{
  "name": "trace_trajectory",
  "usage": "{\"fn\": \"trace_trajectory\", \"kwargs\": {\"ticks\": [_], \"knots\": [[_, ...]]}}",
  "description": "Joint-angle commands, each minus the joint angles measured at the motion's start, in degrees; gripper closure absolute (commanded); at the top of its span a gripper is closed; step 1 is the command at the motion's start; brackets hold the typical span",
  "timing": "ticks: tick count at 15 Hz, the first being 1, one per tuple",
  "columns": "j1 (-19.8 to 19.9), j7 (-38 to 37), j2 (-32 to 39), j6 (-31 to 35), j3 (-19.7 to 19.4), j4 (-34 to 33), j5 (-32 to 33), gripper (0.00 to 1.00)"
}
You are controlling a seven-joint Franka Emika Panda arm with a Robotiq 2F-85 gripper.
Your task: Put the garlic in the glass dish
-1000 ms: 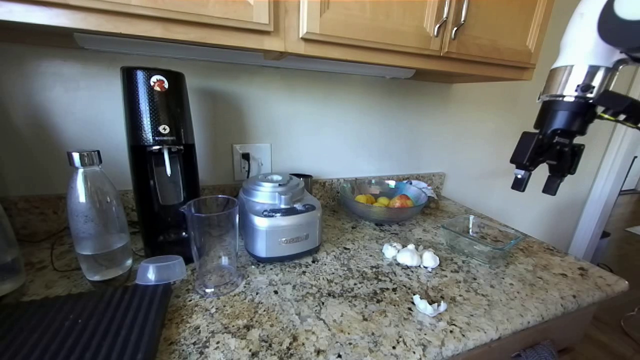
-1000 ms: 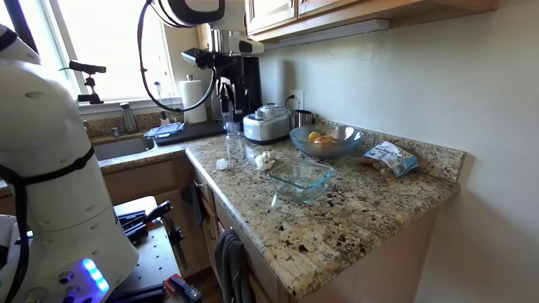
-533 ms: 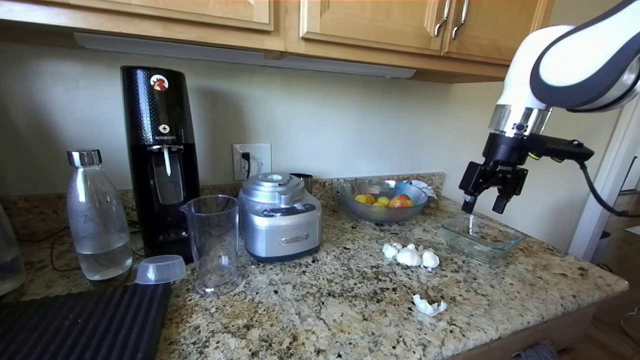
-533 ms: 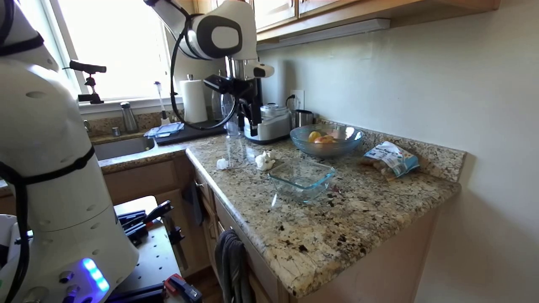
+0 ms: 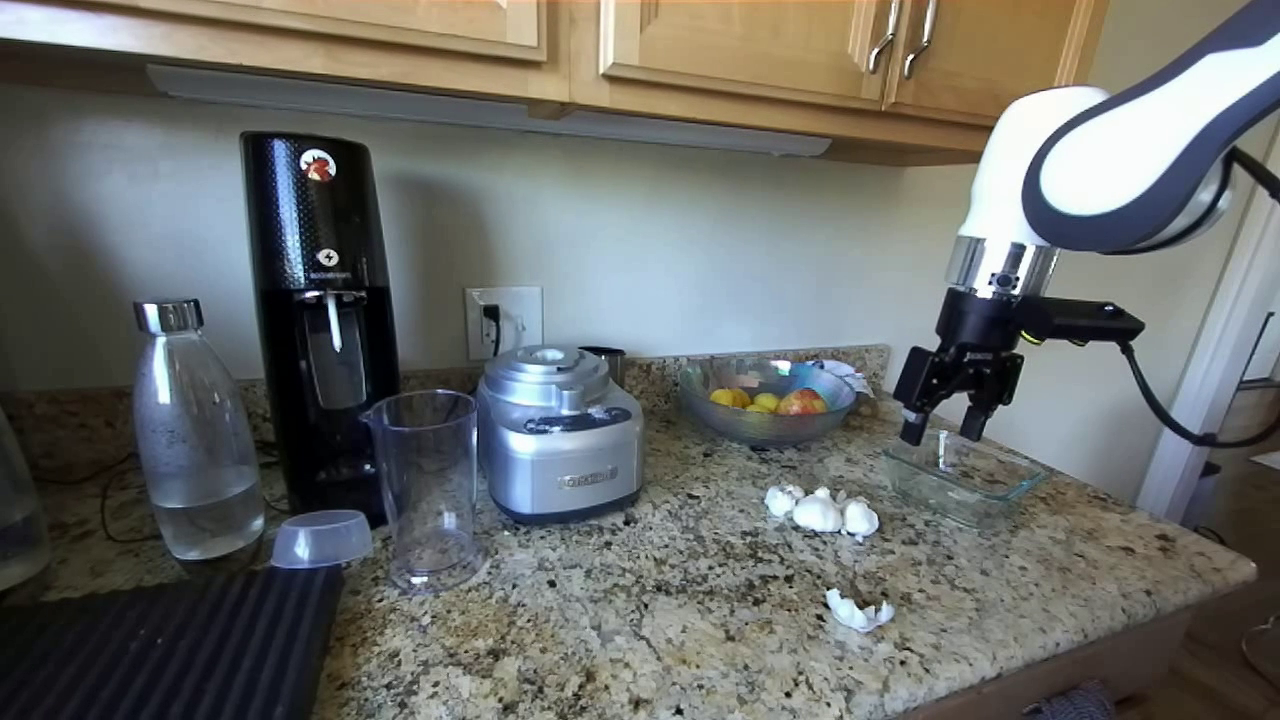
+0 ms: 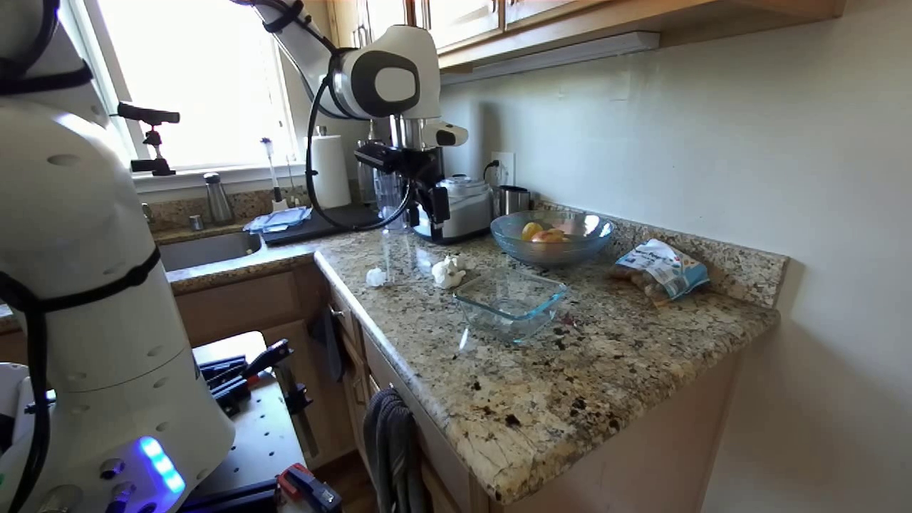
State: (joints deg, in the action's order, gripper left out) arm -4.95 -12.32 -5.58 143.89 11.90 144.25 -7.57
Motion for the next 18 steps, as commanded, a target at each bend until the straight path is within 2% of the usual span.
{"fn": "trace_trajectory", "kwargs": {"ticks": [1, 5, 12, 18], "knots": [[-1.29, 0.26, 1.1, 1.02, -0.94, -0.25, 1.19, 0.0], [-2.63, 8.13, 7.44, 1.89, -0.48, -3.88, 6.29, 0.0], [-5.56, 14.53, 18.96, 4.99, -1.0, -12.68, 19.69, 0.0], [-6.2, 20.19, 26.53, 6.69, -1.45, -19.36, 23.21, 0.0]]}}
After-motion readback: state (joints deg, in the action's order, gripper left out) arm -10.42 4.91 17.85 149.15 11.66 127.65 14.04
